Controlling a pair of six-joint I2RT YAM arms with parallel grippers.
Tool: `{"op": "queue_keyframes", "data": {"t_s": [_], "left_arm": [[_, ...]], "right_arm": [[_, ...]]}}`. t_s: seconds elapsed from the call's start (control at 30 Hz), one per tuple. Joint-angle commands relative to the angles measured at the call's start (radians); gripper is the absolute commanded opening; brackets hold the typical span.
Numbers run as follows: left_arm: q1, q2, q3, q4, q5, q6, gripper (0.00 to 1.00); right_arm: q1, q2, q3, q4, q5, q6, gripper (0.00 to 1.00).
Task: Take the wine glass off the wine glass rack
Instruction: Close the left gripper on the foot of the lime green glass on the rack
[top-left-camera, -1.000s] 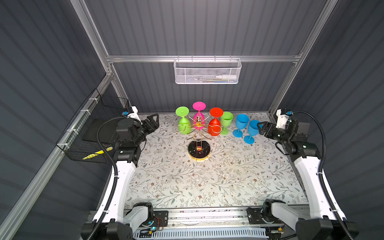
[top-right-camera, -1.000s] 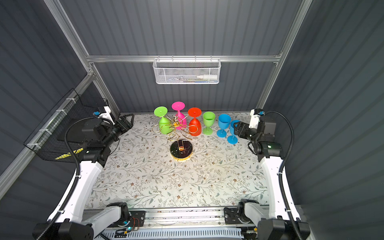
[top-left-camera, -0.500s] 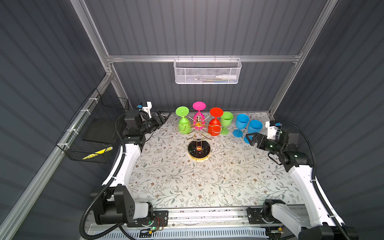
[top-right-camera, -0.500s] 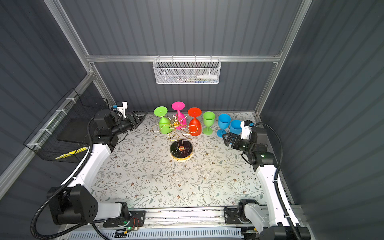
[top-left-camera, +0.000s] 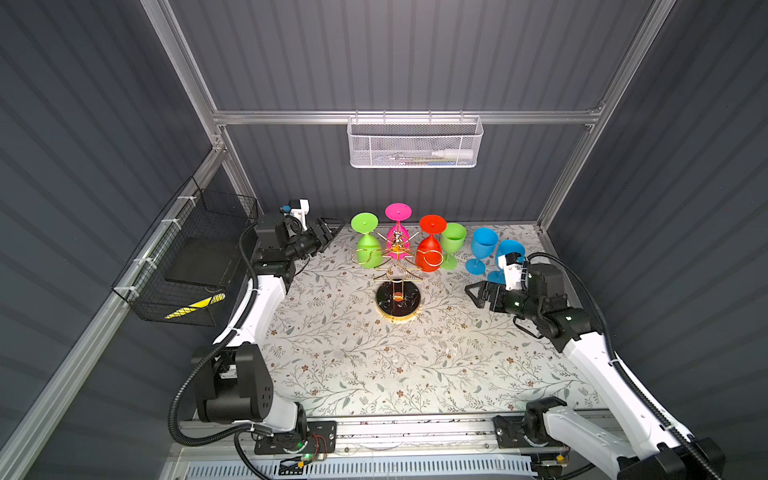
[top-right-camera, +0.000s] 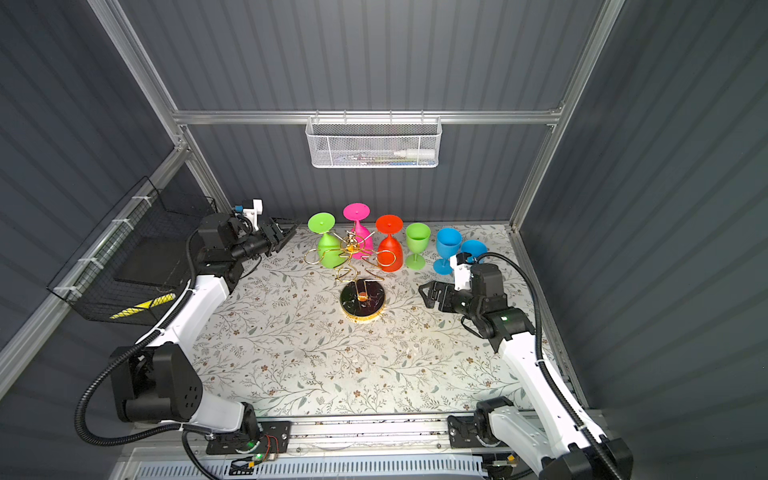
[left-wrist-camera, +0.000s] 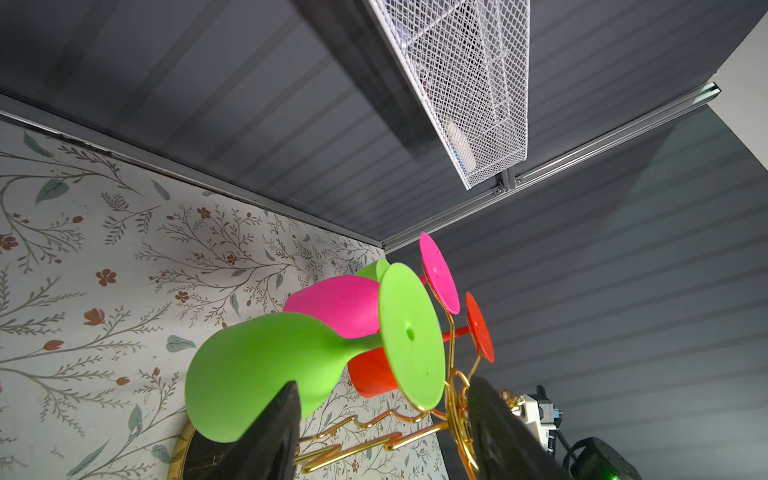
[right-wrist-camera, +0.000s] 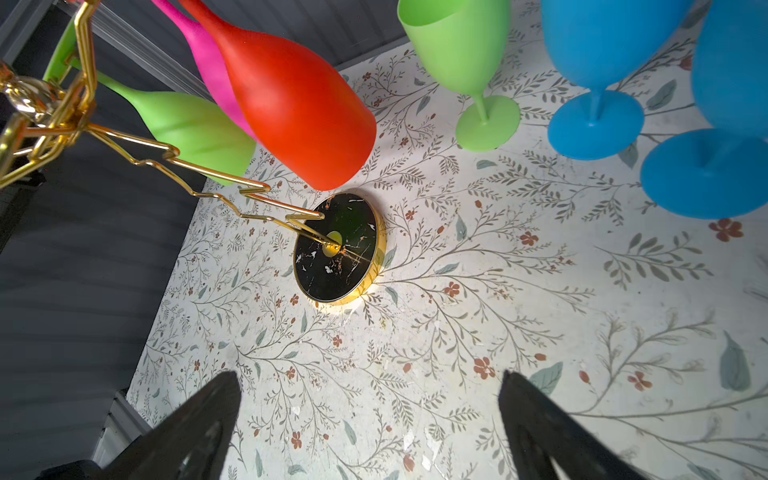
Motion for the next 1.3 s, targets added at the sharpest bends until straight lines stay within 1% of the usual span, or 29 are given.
{"op": "queue_keyframes", "data": {"t_s": [0.0,0.3,0.47,0.53,0.9,1.07,1.27], "left_arm": [[-0.021,0.018,0.051,0.010,0.019,0.014,0.65],[-0.060,0.065,0.078,-0.008,-0.022,0.035,0.58],[-0.075,0.095,0.127,-0.042,-0.026,0.054,0.47],[-0.080,0.103,0.133,-0.044,-0.029,0.056,0.44],[-0.085,0.106,0.149,-0.078,-0.030,0.074,0.21],[-0.085,0.090,0.151,-0.105,-0.036,0.091,0.14],[-0.085,0.081,0.147,-0.110,-0.034,0.087,0.08]], "right_arm": [[0.016,-0.001,-0.005,0.029,0.016,0.014,0.99],[0.036,0.004,0.007,0.039,-0.002,0.033,0.99],[0.042,0.002,0.012,0.040,0.001,0.033,0.99],[0.044,0.006,0.010,0.041,0.000,0.035,0.99],[0.048,0.023,0.012,0.051,-0.003,0.037,0.99],[0.049,0.033,0.013,0.067,-0.006,0.043,0.99],[0.051,0.045,0.018,0.072,-0.011,0.047,0.99]]}}
